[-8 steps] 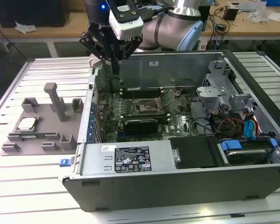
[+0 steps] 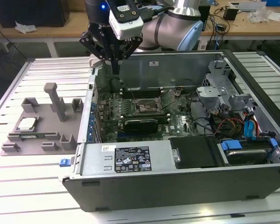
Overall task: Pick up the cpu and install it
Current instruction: 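Reach for the cpu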
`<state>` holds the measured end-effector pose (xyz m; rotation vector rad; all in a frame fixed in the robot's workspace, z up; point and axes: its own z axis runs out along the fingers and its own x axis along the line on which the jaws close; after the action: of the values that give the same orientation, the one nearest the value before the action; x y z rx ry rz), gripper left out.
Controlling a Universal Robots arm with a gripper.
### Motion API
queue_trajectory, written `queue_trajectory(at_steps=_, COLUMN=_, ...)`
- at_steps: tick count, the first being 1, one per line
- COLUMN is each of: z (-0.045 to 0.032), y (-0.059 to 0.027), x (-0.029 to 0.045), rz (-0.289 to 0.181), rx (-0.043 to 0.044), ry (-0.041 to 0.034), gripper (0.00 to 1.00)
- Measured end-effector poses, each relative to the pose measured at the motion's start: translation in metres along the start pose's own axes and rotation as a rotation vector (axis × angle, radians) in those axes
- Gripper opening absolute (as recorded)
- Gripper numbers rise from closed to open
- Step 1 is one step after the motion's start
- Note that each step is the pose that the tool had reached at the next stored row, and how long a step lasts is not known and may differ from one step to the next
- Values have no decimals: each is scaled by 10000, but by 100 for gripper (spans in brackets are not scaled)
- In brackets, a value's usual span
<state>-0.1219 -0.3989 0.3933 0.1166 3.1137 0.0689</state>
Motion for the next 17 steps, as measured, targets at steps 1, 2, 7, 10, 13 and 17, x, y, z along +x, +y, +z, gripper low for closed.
queue_trajectory(at_steps=1, z=0, y=0, x=0, rz=1, rx=0, ry=0, gripper=11)
queue_trajectory(at_steps=2, z=0, y=0, x=0, rz=1, rx=0, ry=0, gripper=11)
queue_trajectory(at_steps=7, z=-1, y=-2, x=38, rz=1, rx=1, ry=0, gripper=11)
queue_trajectory(at_steps=10, z=-2, y=-3, x=95, rz=0, rx=0, ry=0, gripper=11)
queue_trajectory(at_steps=13, z=-3, y=-1, x=128, rz=0, rx=0, ry=0, gripper=11)
queue_trajectory(at_steps=17, z=-4, y=3, x=171, rz=0, rx=1, ry=0, gripper=11)
